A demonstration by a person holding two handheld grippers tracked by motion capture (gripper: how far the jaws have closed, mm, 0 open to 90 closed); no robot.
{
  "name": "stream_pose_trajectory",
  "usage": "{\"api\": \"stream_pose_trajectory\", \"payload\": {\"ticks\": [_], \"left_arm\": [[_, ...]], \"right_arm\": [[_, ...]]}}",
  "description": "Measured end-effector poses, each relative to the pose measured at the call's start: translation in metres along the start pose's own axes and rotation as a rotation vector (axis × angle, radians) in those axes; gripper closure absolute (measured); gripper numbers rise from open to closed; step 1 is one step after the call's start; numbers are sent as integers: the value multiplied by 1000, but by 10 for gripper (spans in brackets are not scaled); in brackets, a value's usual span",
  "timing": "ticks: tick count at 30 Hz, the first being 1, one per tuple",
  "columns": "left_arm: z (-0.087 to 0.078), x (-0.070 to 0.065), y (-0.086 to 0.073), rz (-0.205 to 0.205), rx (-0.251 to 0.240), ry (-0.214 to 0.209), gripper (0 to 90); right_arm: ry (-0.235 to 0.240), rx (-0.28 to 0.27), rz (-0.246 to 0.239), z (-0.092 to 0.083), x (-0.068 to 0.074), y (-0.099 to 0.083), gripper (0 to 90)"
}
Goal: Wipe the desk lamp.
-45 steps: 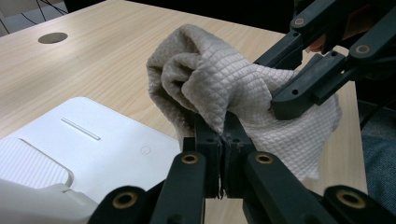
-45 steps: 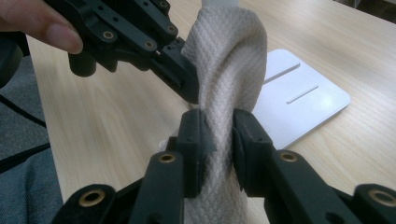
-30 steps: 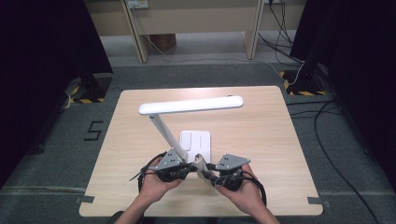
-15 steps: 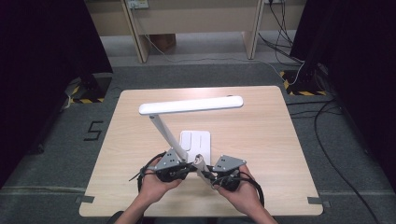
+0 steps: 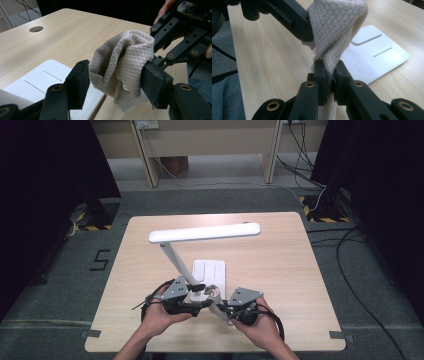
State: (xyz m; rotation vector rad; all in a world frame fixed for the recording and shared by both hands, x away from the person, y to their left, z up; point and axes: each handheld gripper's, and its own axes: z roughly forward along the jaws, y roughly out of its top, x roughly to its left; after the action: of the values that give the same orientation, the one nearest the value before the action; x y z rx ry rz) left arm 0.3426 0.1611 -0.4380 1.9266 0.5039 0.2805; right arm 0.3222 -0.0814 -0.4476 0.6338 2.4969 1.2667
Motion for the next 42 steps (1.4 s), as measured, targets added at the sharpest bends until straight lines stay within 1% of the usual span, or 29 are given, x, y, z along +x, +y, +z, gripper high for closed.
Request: {"api": "stream_pose_trajectory", "payload": {"ticks": [1, 2, 3, 4, 5, 7, 11, 13, 14, 15, 16, 17, 18, 20, 22, 26, 28, 30, 31, 34, 37, 38, 40, 41, 42], "left_arm": [[-1, 0, 1, 2, 0, -1, 393], [-2, 1, 2, 2, -2, -4, 384], [-2, 2, 3, 9, -1, -7, 378], [-3, 2, 4, 13, 4, -12, 371], [-3, 2, 5, 17, 4, -18, 362], [-4, 2, 6, 21, 9, -29, 345], [2, 4, 5, 35, 56, -59, 307], [7, 6, 2, 26, 69, -81, 304], [9, 7, 1, 14, 71, -99, 303], [11, 9, -1, 5, 68, -108, 303], [13, 11, -2, 1, 71, -116, 306], [14, 12, -3, -1, 70, -123, 308], [16, 13, -4, -6, 65, -135, 310], [16, 14, -5, -5, 56, -160, 345], [15, 14, -5, 7, 54, -177, 398], [13, 14, -4, 24, 48, -199, 495], [13, 13, -4, 20, 41, -207, 542], [13, 13, -4, 26, 37, -214, 588], [12, 12, -4, 29, 30, -213, 610], [11, 12, -4, 42, 20, -217, 682], [10, 10, -4, 54, 12, -211, 738], [9, 10, -3, 52, 8, -205, 754], [8, 10, -3, 32, 4, -195, 782], [7, 10, -3, 25, -2, -191, 795], [7, 9, -3, 22, -6, -185, 805]], "right_arm": [[-1, 2, -3, 0, 0, 0, 834], [0, 10, 7, 0, 0, -1, 834], [0, 16, 7, 0, 0, -1, 834], [1, 16, -8, 0, -1, -1, 834], [1, 21, 0, 0, 0, -1, 834], [2, 15, -13, 1, 0, 0, 834], [4, 22, -22, 1, 0, 0, 834], [7, 28, -15, 1, 2, 0, 834], [11, 24, -34, 1, 1, 0, 835], [12, 26, -29, 1, 3, 0, 835], [13, 25, -42, 1, 2, 0, 834], [11, 29, -32, 1, 3, 0, 835], [10, 24, -50, 1, 2, 0, 834], [12, 22, -56, 0, 3, 0, 835], [12, 21, -60, 0, 2, 0, 835], [14, 16, -63, 1, 3, 0, 835], [14, 14, -68, 1, 3, 0, 834], [13, 15, -69, 1, 4, 0, 835], [13, 16, -63, 0, 4, 0, 835], [14, 8, -67, 0, 3, 0, 834], [13, 1, -71, -1, 3, 1, 834], [13, -3, -73, -1, 3, 1, 834], [8, -14, -77, -1, 3, 2, 833], [8, -13, -63, -1, 4, 2, 831], [11, -21, -68, -1, 3, 2, 830]]}}
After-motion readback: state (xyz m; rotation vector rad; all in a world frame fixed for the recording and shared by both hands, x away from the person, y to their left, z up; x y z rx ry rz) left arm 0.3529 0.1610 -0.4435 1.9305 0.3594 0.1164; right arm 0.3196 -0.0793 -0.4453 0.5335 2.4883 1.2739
